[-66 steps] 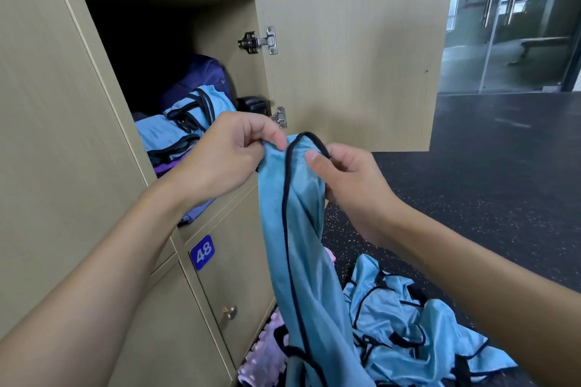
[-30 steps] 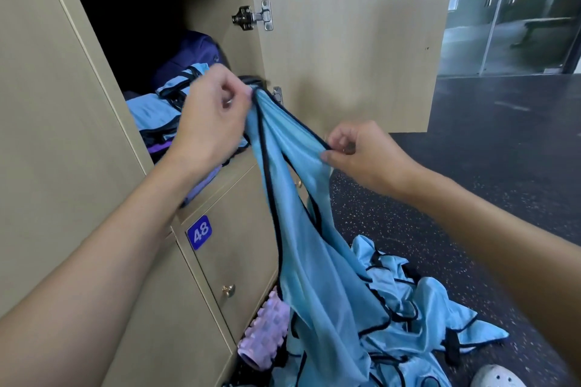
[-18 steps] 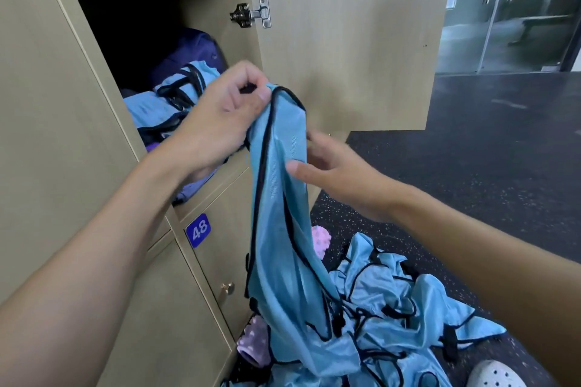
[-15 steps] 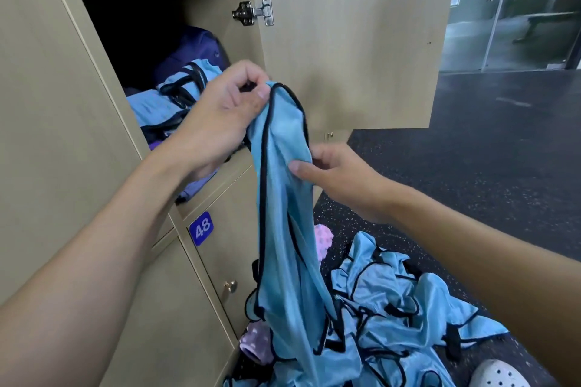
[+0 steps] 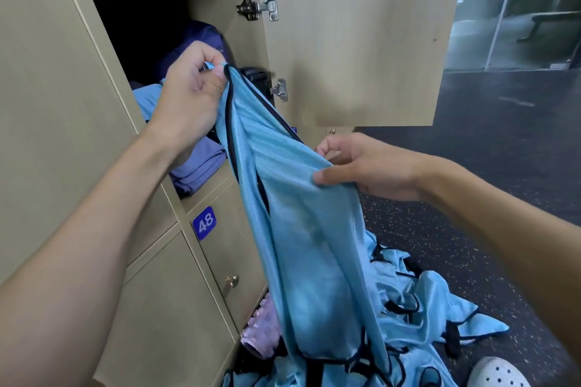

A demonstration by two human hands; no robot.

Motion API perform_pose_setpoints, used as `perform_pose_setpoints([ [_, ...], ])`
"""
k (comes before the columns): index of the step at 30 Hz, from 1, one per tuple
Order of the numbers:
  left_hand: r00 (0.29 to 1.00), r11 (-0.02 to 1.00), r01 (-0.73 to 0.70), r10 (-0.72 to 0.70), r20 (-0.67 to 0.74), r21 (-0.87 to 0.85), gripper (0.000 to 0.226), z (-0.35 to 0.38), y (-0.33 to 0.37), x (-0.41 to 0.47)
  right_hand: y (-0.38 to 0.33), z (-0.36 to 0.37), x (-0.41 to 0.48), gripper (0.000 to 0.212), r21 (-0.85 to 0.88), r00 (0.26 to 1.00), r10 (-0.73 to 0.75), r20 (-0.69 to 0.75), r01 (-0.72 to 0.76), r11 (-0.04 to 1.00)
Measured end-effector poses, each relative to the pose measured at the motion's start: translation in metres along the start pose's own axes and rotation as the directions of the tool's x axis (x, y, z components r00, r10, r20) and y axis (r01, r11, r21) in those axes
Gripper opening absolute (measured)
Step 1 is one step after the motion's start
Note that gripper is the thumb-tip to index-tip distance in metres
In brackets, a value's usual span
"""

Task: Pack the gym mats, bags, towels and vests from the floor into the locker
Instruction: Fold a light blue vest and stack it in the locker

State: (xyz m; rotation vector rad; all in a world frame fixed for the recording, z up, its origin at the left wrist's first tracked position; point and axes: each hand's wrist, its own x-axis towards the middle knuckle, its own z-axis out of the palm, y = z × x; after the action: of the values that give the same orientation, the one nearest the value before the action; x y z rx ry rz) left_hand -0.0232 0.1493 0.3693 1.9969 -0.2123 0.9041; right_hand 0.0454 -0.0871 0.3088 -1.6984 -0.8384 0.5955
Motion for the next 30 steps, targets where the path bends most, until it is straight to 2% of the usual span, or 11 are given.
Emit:
perform_pose_setpoints([
  [2, 1.0, 1.0, 0.016, -0.016, 0.0, 0.015, 0.021, 0.0, 0.0, -0.002, -0.001, -0.005, -0.004, 0.016, -0.021, 0.999, 0.017, 0.027, -0.017, 1.0],
  [5, 0.995, 0.995, 0.097, -0.097, -0.02, 0.022, 0.016, 0.002, 0.001, -0.002, -0.002, -0.009, -0.006, 0.034, 0.053, 0.999, -0.027, -0.042, 0.03, 0.998],
  [6, 0.988, 0.988, 0.154, -0.154, -0.007, -0.003, 0.016, 0.002, 0.002, -0.002, -0.002, -0.01, -0.005, 0.033, 0.101, 0.997, -0.036, -0.069, 0.043, 0.994],
  [8, 0.969, 0.974, 0.224, -0.226, 0.099, 0.027, 0.033, 0.004, 0.003, -0.005, -0.001, -0.01, -0.005, 0.021, 0.167, 0.993, -0.054, -0.103, 0.07, 0.984],
  [10, 0.964, 0.971, 0.143, -0.18, 0.194, 0.19, 0.029, 0.009, 0.004, -0.01, -0.002, -0.009, -0.006, 0.013, 0.188, 0.994, -0.069, -0.079, 0.083, 0.979],
  [12, 0.96, 0.96, 0.094, -0.157, 0.231, 0.262, 0.024, 0.012, 0.007, -0.014, -0.002, -0.009, -0.007, 0.02, 0.146, 0.997, -0.065, -0.045, 0.071, 0.987],
  [18, 0.953, 0.98, 0.101, -0.144, 0.268, 0.169, 0.03, 0.015, 0.01, -0.014, 0.001, 0.0, -0.009, 0.024, 0.048, 1.0, -0.009, 0.013, 0.008, 0.999],
  [21, 0.956, 0.989, 0.123, -0.141, 0.256, 0.085, 0.025, 0.012, 0.005, -0.014, 0.001, -0.001, -0.008, 0.038, 0.088, 0.998, -0.035, -0.057, 0.04, 0.995],
  [25, 0.956, 0.984, 0.162, -0.176, 0.234, 0.079, 0.006, 0.011, -0.001, -0.018, 0.001, -0.01, -0.004, 0.061, 0.1, 0.96, -0.105, -0.258, 0.135, 0.986],
  [27, 0.947, 0.976, 0.201, -0.214, 0.24, 0.079, 0.013, 0.012, -0.004, -0.02, -0.001, -0.011, -0.004, 0.069, 0.095, 0.939, -0.129, -0.318, 0.167, 0.981],
  [30, 0.922, 0.964, 0.249, -0.267, 0.28, 0.098, 0.019, 0.016, -0.004, -0.022, 0.001, -0.015, -0.001, 0.063, 0.132, 0.917, -0.093, -0.387, 0.155, 0.979],
])
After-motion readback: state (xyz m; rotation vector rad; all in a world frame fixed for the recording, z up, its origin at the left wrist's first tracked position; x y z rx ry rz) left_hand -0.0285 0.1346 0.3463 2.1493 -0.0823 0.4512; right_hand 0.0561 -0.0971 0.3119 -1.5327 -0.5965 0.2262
